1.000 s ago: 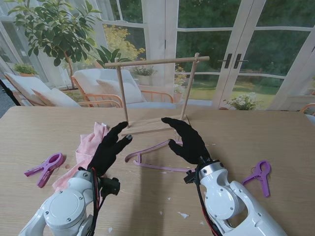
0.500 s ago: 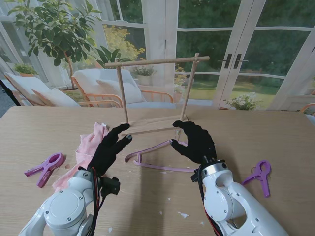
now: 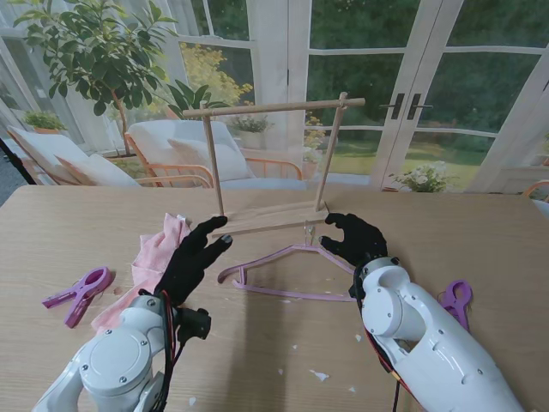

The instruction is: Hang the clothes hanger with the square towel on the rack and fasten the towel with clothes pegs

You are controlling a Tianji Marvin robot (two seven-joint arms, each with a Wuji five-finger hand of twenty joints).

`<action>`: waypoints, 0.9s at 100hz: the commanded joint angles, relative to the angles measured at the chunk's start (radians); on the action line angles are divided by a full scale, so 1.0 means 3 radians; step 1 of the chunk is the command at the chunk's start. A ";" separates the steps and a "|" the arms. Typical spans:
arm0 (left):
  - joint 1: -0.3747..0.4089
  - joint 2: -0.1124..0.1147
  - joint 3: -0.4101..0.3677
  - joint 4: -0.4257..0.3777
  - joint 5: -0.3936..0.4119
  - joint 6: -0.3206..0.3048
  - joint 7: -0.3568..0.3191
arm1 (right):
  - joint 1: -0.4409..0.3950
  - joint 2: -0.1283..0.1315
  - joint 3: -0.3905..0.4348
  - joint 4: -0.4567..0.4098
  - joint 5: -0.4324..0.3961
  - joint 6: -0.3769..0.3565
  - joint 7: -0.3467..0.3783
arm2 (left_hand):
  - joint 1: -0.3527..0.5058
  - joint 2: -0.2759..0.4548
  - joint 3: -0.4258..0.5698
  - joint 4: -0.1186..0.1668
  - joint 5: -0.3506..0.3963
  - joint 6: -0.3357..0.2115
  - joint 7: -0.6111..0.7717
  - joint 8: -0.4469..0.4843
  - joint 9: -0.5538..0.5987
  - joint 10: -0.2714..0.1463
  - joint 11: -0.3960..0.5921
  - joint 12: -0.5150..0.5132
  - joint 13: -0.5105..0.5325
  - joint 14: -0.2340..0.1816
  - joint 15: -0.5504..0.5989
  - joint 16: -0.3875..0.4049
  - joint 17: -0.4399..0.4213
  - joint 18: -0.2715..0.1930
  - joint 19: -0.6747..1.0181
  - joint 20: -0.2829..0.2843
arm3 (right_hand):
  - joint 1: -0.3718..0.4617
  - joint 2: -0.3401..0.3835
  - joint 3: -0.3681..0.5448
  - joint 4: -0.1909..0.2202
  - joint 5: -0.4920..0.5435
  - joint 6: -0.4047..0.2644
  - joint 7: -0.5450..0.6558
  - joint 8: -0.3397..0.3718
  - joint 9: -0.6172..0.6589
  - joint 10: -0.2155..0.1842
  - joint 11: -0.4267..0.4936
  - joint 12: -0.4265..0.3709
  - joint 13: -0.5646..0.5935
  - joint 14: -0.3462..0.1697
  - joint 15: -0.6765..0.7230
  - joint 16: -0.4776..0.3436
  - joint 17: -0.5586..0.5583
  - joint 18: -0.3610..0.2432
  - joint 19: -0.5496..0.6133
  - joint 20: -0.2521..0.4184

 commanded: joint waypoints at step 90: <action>0.0006 -0.0016 -0.0004 -0.0005 -0.0018 0.0081 -0.0068 | 0.0749 -0.0045 -0.0891 0.0982 -0.0015 0.0385 0.0369 | 0.0118 -0.0046 0.0033 0.0040 -0.0034 0.0006 -0.0002 0.0018 0.0011 -0.0062 0.0083 0.0072 -0.0046 -0.0097 -0.0024 0.0042 0.0002 -0.0072 -0.0023 0.0072 | -0.0288 -0.0767 0.0819 -0.0316 0.0132 0.0076 0.1328 0.0642 0.0012 0.0039 0.0690 0.0360 0.0159 0.0006 0.0647 0.0271 0.0141 -0.0099 0.0578 0.1251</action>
